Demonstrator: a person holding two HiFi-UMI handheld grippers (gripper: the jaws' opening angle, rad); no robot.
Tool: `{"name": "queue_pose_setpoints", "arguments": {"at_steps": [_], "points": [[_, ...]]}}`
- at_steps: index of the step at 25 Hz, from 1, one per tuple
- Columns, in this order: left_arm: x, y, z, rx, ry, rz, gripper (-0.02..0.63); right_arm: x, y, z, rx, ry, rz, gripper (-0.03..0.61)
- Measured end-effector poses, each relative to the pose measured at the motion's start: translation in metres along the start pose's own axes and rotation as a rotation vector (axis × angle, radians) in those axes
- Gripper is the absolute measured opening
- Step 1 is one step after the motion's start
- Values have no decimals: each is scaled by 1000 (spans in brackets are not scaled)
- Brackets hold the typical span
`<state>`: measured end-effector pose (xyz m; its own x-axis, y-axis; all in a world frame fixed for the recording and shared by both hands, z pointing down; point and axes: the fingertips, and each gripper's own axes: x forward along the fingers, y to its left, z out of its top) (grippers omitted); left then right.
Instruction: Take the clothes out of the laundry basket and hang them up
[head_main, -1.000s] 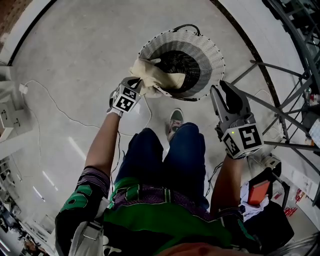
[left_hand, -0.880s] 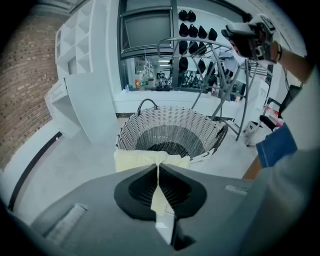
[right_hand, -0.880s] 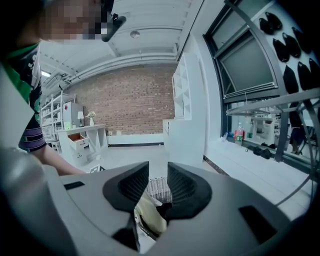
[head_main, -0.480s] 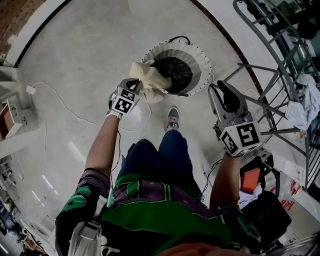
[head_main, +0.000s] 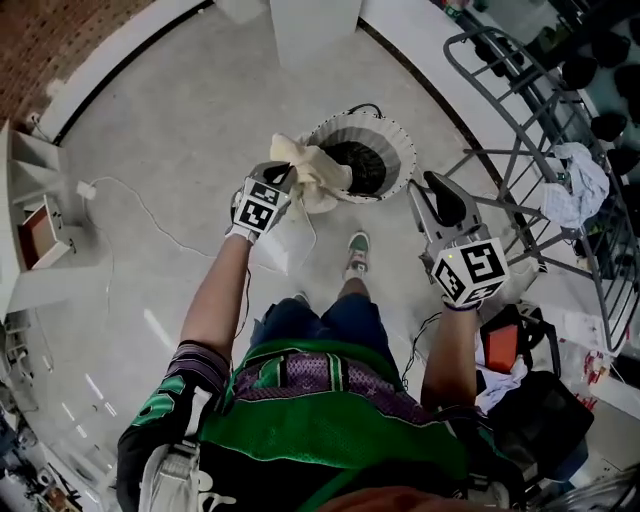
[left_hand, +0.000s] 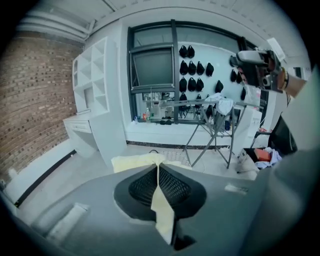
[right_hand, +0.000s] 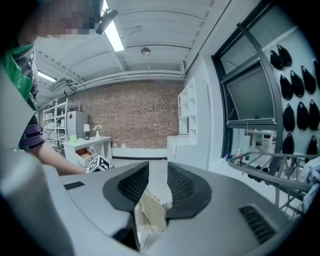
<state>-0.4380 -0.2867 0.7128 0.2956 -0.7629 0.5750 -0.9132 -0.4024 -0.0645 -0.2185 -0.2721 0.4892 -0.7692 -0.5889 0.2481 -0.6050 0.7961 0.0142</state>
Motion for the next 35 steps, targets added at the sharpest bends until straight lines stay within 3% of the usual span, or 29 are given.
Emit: {"name": "queue_pose_setpoints", "arguments": {"at_steps": [7,15,22,28,35], "points": [[-91,-9,50,-18,-93,17,23,-52,59,55,-36,-36,-5,110],[-173,-57,128,-73,-252,19,23,-122,73,89,-65,-82,1,110],[-229,-116,218,-43,-434,-6,23,-178,66,72,-50,-86,7,110],[-251,-186,298,-30,-561,-94,23,-230,31,47,-12,-91,-55,110],[-246,-278,393,38,-655,-217,23,-274,-19,-22,159,-66,-100,111]]}}
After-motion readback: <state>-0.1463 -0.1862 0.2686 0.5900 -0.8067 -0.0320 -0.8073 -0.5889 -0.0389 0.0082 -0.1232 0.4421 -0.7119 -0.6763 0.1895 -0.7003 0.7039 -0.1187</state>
